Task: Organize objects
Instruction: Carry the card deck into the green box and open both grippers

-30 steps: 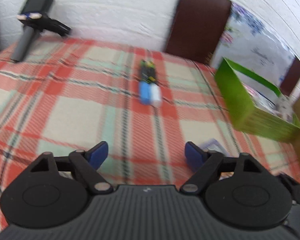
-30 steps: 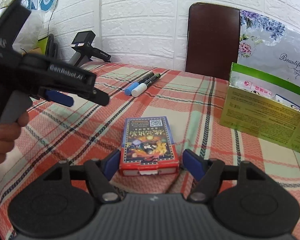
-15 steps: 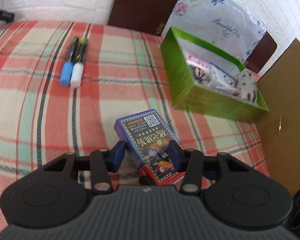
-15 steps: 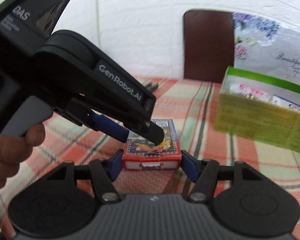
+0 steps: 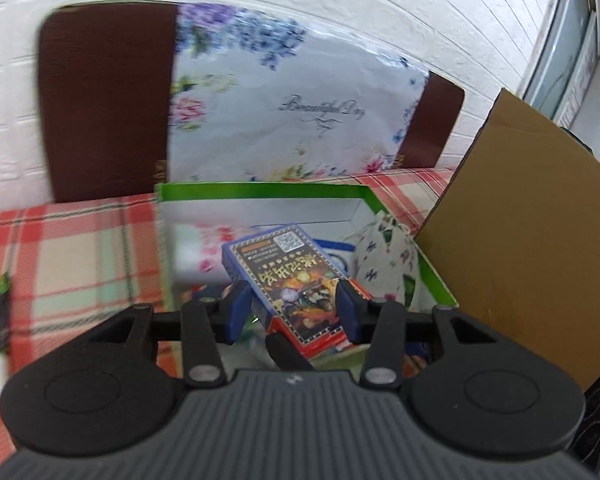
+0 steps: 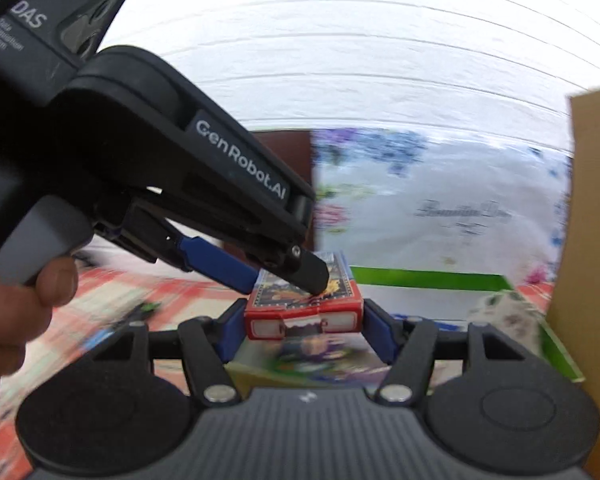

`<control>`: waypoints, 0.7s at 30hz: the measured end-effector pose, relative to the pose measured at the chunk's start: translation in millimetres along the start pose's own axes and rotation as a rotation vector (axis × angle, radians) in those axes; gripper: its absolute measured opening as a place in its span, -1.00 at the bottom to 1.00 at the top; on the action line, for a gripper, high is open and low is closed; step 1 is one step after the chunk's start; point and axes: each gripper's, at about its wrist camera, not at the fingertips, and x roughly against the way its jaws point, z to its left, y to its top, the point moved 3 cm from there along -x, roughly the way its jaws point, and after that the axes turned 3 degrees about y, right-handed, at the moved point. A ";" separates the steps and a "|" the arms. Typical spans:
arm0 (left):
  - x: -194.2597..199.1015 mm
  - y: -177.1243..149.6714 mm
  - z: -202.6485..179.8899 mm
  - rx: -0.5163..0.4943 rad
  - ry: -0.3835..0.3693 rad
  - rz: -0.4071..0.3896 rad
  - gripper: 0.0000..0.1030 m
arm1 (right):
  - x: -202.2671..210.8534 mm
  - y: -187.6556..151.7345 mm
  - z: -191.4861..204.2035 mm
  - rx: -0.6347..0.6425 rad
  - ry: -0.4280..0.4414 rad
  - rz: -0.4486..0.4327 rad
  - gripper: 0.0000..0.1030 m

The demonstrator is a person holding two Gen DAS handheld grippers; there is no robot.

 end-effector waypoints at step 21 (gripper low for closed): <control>-17.3 11.2 -2.4 -0.028 0.142 -0.046 0.33 | -14.3 -14.1 -45.2 -0.068 -0.177 0.008 0.57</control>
